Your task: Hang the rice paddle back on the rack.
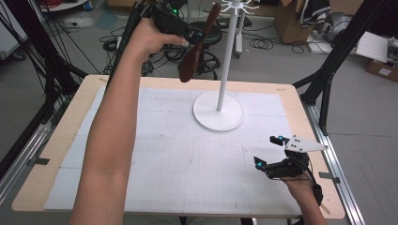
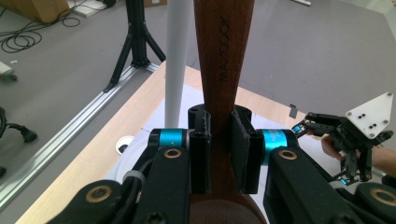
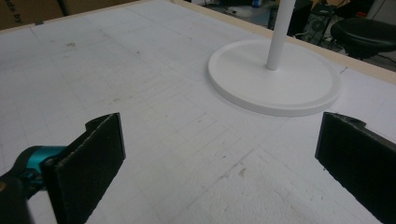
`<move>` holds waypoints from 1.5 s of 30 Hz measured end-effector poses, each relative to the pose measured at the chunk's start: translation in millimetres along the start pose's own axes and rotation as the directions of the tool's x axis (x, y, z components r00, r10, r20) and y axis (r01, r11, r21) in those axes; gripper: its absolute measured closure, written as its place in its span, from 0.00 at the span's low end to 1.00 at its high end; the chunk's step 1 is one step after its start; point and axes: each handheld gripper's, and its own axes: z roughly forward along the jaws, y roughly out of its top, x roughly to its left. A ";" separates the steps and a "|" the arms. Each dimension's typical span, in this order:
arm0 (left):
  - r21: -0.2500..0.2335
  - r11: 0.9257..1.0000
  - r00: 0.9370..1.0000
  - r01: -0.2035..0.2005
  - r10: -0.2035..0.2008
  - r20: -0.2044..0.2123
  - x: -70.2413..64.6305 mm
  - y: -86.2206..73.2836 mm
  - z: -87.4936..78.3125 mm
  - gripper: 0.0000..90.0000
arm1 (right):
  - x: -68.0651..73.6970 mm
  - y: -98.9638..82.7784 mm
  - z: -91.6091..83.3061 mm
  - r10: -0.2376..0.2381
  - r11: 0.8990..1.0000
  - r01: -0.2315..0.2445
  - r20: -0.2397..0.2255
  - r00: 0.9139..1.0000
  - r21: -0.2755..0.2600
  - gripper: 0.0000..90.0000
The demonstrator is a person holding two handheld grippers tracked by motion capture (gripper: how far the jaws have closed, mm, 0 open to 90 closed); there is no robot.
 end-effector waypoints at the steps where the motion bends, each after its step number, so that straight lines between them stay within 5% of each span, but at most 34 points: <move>1: 0.000 1.000 1.000 -0.002 0.002 0.001 -0.5 0.8 0.7 0.87 | 0.1 0.0 0.0 0.000 1.000 0.000 0.000 1.000 0.000 0.01; 45: -0.001 1.000 0.997 -0.016 0.016 -0.072 -3.2 3.5 23.1 0.87 | 0.5 0.5 -1.2 -0.001 1.000 0.001 -0.001 1.000 -0.002 0.01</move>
